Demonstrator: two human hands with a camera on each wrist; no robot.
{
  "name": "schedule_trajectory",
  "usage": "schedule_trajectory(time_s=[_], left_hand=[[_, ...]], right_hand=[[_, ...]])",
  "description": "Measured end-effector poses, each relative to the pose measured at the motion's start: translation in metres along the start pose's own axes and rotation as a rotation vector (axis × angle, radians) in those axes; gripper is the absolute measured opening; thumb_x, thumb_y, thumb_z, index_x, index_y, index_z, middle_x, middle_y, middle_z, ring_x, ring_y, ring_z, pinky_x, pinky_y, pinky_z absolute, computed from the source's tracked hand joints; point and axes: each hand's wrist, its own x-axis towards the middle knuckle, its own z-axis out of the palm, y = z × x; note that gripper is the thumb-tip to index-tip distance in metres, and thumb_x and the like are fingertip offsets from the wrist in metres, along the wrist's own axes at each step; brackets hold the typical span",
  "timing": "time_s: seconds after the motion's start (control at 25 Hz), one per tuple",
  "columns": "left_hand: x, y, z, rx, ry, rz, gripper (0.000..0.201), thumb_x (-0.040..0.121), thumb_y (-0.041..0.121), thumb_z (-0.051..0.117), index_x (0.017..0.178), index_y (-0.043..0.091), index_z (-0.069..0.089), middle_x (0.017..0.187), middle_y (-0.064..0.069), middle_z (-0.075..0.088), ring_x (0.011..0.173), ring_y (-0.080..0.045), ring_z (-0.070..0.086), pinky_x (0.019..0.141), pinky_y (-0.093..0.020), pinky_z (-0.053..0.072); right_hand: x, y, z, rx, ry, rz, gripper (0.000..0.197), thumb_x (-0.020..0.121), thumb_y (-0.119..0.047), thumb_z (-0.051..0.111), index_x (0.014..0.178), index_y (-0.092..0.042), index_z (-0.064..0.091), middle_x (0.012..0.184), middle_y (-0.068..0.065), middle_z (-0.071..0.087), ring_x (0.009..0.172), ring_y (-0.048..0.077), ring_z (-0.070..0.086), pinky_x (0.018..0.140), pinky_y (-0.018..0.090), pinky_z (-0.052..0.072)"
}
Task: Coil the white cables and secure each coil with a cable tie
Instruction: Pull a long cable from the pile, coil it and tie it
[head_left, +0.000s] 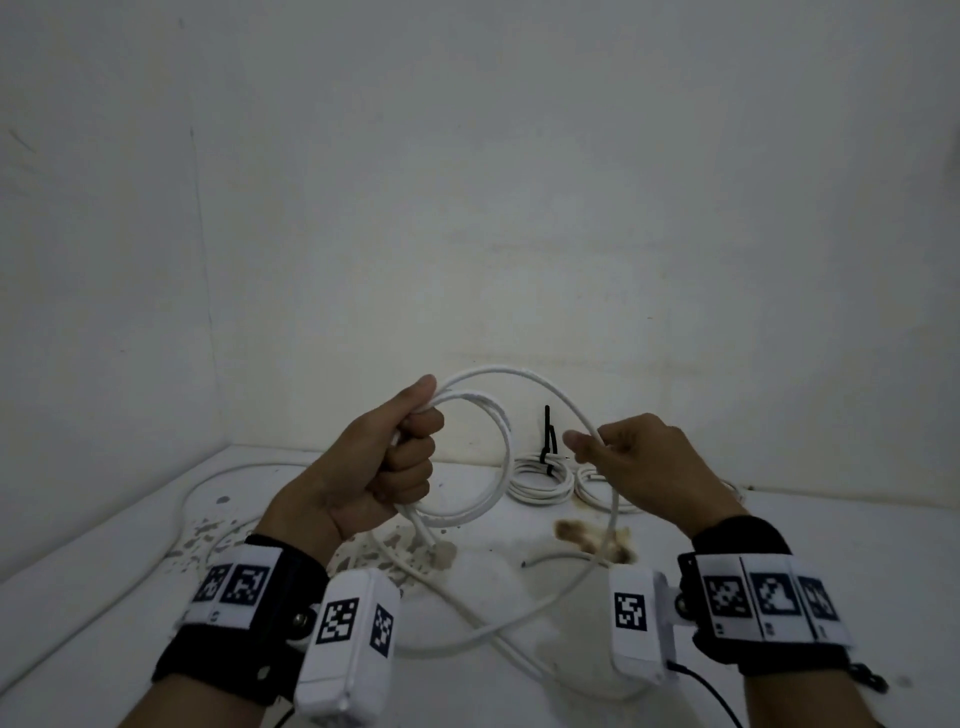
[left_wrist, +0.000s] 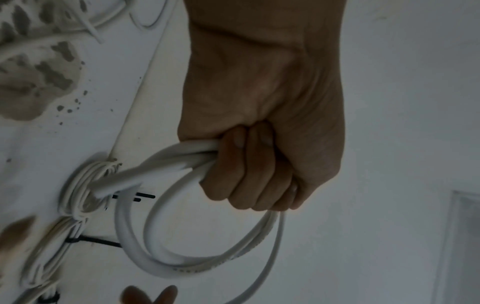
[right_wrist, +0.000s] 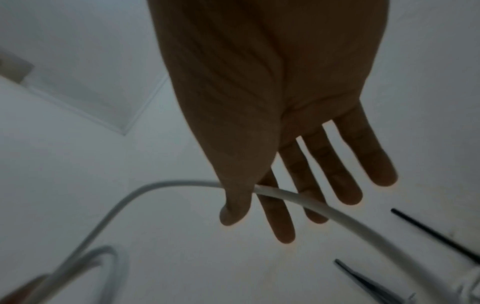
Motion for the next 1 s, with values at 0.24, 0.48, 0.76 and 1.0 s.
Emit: schedule_trajectory(time_s=[0.24,0.48,0.76,1.0], left_hand=[[0.004,-0.006,-0.012,-0.157,-0.109,-0.038,0.050,0.079,0.053,0.069,0.054,0.024,0.036,0.036,0.011,0.016,0.031,-0.009,0.005,0.032,-0.013,0.013],[0.008,-0.012,0.009,-0.216,-0.065,-0.049,0.047,0.089,0.052,0.045,0.052,0.023,0.037,0.042,0.009,0.007,0.030,-0.009,0.003,0.033,-0.012,0.010],[0.017,-0.033,0.022,-0.022,0.157,-0.003,0.047,0.089,0.057,0.047,0.060,0.023,0.033,0.044,0.007,0.018,0.031,-0.006,0.014,0.033,-0.017,0.014],[0.017,-0.030,0.014,-0.014,0.211,-0.021,0.047,0.094,0.055,0.046,0.063,0.023,0.034,0.047,0.008,0.018,0.034,-0.006,0.014,0.035,-0.018,0.012]], right_hand=[[-0.002,0.005,-0.001,-0.020,-0.038,0.236,0.069,0.092,-0.067,0.046,0.087,-0.002,0.071,0.076,0.015,0.073,0.057,0.028,0.070,0.064,0.039,0.061],[-0.009,-0.035,0.009,0.788,-0.116,0.165,0.047,0.101,-0.039,0.052,0.101,0.004,0.070,0.093,0.025,0.074,0.075,0.026,0.072,0.065,0.035,0.060],[-0.007,-0.055,0.040,0.932,-0.228,0.315,0.063,0.105,-0.048,0.035,0.082,-0.002,0.072,0.076,0.015,0.070,0.069,0.027,0.067,0.081,0.048,0.059],[-0.008,-0.063,0.054,1.099,-0.280,0.414,0.057,0.089,-0.057,0.063,0.052,-0.017,0.046,0.051,0.003,0.039,0.047,0.019,0.042,0.058,0.033,0.041]])
